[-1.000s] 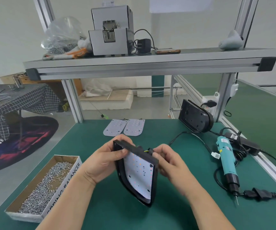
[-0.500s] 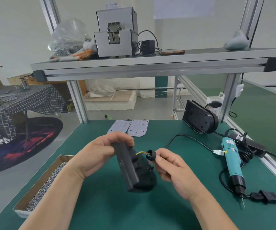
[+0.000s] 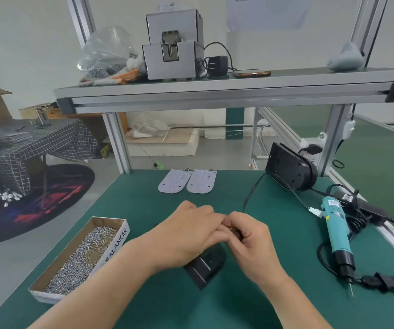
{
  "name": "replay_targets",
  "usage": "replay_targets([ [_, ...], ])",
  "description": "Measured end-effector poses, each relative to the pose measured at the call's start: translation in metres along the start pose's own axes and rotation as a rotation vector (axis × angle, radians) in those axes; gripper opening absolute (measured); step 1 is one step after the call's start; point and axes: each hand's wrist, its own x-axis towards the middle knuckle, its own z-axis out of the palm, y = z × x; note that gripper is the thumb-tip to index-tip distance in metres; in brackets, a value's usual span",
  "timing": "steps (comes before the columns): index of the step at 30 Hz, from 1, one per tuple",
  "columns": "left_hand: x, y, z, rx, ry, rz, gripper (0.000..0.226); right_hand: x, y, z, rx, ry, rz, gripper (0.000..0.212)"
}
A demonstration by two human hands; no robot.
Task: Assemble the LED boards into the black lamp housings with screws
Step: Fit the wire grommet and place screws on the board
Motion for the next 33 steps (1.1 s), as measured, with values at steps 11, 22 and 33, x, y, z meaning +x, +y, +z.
replay_targets([
  [11,-0.022,-0.03,-0.006,-0.205,-0.063,-0.168,0.019,0.001,-0.012,0.0,-0.19,0.177,-0.258,0.015],
  [22,-0.017,-0.031,0.001,-0.662,0.157,-0.196,0.011,0.01,-0.022,-0.009,-0.155,0.082,-0.016,0.015],
  [33,0.006,-0.01,-0.014,-0.434,0.135,-0.221,0.023,0.029,-0.066,-0.018,-0.826,-0.427,0.146,0.032],
])
